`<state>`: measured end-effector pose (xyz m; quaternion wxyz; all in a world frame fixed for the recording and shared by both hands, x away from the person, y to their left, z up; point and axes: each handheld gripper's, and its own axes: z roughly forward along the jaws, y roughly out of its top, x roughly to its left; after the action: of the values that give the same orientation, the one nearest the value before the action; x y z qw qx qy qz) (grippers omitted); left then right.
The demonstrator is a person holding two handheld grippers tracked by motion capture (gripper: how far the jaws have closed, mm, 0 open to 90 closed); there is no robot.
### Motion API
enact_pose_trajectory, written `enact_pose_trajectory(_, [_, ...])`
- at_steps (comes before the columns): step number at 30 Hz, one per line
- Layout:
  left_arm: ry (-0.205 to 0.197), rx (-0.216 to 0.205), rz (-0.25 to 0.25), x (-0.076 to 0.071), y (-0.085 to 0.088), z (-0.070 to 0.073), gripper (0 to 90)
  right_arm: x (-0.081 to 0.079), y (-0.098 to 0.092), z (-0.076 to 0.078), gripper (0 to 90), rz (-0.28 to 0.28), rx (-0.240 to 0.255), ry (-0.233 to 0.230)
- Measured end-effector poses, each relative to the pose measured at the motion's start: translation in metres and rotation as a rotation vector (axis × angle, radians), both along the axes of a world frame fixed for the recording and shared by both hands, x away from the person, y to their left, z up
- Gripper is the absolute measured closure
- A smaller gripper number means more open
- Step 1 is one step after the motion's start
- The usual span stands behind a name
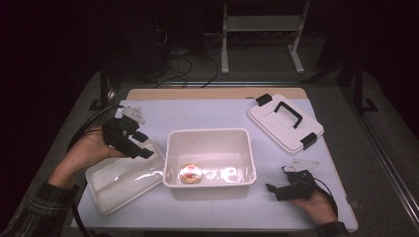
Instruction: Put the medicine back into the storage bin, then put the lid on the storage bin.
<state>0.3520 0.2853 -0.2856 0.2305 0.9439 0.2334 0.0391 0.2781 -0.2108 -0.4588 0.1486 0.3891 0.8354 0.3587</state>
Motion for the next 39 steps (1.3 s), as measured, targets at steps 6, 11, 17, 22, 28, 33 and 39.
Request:
enact_pose_trajectory(6, [0.019,0.0,0.066,0.0,0.026,-0.016,37.8,0.0,0.0,0.0,11.6,0.001,0.0,0.001])
enact_pose_trajectory(11, [0.03,-0.016,0.11,-0.003,0.042,-0.033,37.7,0.0,0.0,0.0,11.6,0.0,0.0,0.001])
enact_pose_trajectory(17, [0.023,0.003,0.145,-0.008,0.055,-0.051,43.4,0.0,0.0,0.0,11.6,0.0,0.0,0.002])
enact_pose_trajectory(22, [0.014,0.014,0.171,-0.009,0.065,-0.068,48.8,0.0,0.0,0.0,11.6,0.001,0.0,0.001])
enact_pose_trajectory(28, [0.032,0.006,0.198,-0.007,0.074,-0.088,52.6,0.0,0.0,0.0,11.6,0.0,0.0,0.001])
enact_pose_trajectory(33, [0.044,0.017,0.192,-0.007,0.073,-0.102,55.9,0.0,0.0,0.0,11.6,0.001,0.0,0.0])
enact_pose_trajectory(39, [0.055,0.042,0.174,-0.007,0.07,-0.115,63.4,0.0,0.0,0.0,11.6,0.001,0.0,0.001])
